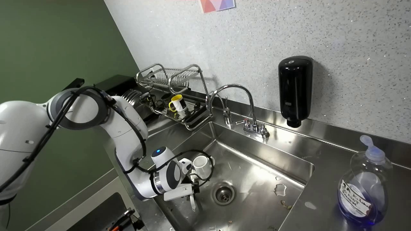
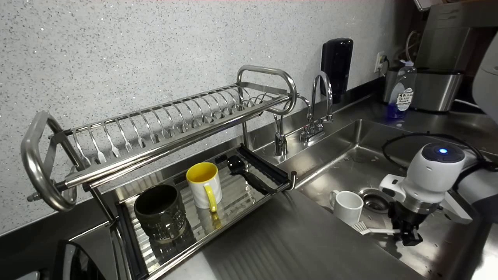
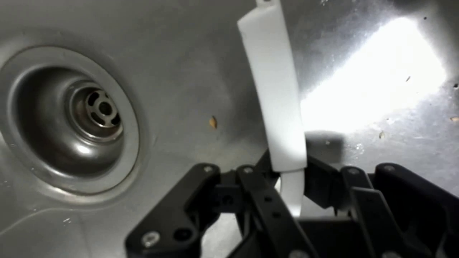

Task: Pick up the brush in the sink and slightly move it to the right.

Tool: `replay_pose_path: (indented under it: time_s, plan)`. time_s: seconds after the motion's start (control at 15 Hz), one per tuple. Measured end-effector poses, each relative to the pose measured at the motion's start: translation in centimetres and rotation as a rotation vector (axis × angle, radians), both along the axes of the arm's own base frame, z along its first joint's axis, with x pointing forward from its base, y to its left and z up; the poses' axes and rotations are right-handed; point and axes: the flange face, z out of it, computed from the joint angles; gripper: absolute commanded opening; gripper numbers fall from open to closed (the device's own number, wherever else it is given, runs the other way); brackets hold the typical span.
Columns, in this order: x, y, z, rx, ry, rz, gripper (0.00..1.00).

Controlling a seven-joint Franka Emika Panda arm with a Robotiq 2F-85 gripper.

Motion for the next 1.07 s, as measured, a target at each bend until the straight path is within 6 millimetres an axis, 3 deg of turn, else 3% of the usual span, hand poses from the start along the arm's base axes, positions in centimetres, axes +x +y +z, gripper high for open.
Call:
replay_pose_path:
  time_s: [0.4, 1.07]
  plan:
    - [-2.5, -3.9, 2.4, -0.007, -0.060, -0.323, 0.02]
    - [-6.0, -6.3, 3.5, -0.085, -0.167, -0.924, 0.02]
